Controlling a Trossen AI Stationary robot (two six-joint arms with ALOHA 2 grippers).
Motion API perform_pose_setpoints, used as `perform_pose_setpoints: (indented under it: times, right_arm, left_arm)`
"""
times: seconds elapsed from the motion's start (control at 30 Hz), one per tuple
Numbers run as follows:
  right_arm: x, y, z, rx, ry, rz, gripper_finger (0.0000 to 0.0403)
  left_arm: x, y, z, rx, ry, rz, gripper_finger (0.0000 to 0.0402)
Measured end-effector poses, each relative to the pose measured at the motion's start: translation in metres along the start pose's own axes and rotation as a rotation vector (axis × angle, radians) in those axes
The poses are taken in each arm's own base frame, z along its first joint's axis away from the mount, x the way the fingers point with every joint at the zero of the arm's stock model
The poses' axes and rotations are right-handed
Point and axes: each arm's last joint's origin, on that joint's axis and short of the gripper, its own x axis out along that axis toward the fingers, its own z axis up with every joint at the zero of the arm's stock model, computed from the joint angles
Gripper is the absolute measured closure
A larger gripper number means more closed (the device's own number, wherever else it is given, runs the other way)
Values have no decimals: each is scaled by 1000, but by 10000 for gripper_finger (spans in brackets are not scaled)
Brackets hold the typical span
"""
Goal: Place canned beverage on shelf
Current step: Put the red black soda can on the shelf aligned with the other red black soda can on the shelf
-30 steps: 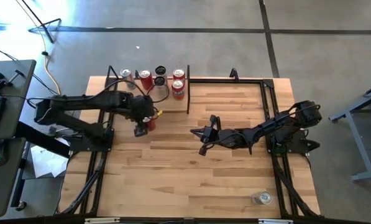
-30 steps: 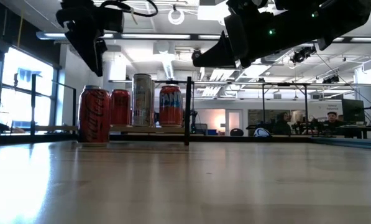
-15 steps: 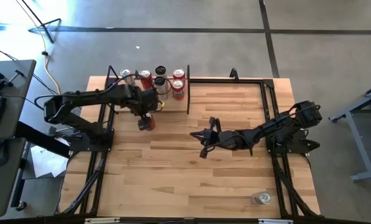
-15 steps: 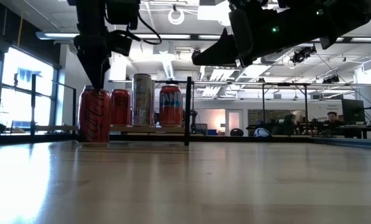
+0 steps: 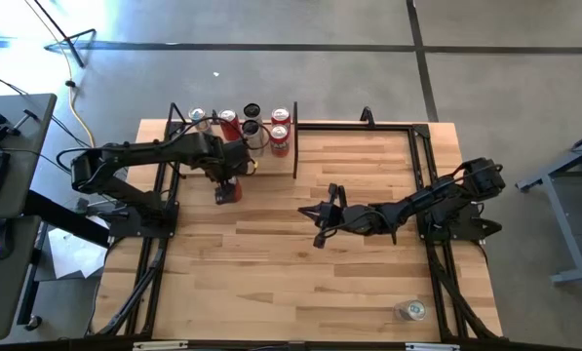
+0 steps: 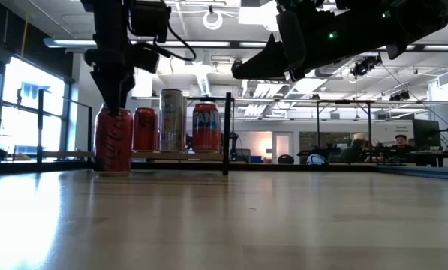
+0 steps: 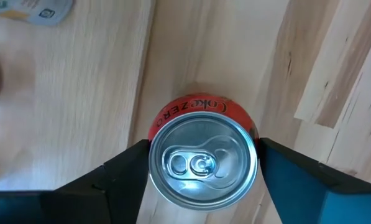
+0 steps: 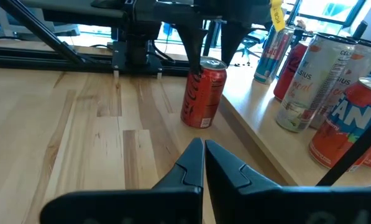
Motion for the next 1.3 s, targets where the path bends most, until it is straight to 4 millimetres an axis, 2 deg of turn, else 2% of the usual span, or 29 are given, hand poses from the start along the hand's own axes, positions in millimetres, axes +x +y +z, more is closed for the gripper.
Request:
perform_pose_setpoints:
  times: [0.13,0.33,0.43,0.57,0.73,0.9,1.13,1.3]
  right_arm:
    - [0,0,0,0,0,0,403]
    - [0,0,0,0,0,0,403]
    - [0,0,0,0,0,0,403]
    - [0,0,0,0,1,0,403]
    - [0,0,-1,-5,9,0,403]
    - [0,0,-2,-14,15,1,403]
    - [0,0,-2,-17,15,1,403]
    - [0,0,-2,0,17,1,403]
  left_arm:
    - [-1,0,-3,79,30,-12,166]
    - [-8,0,-9,154,120,-28,168]
    - [-22,2,-3,176,82,-15,169]
    - [-38,12,4,194,23,-1,169]
    - [-50,36,5,147,-17,29,169]
    - [-47,57,6,117,-17,75,169]
    - [-36,79,16,132,-25,140,169]
    - [-31,93,16,117,-16,179,169]
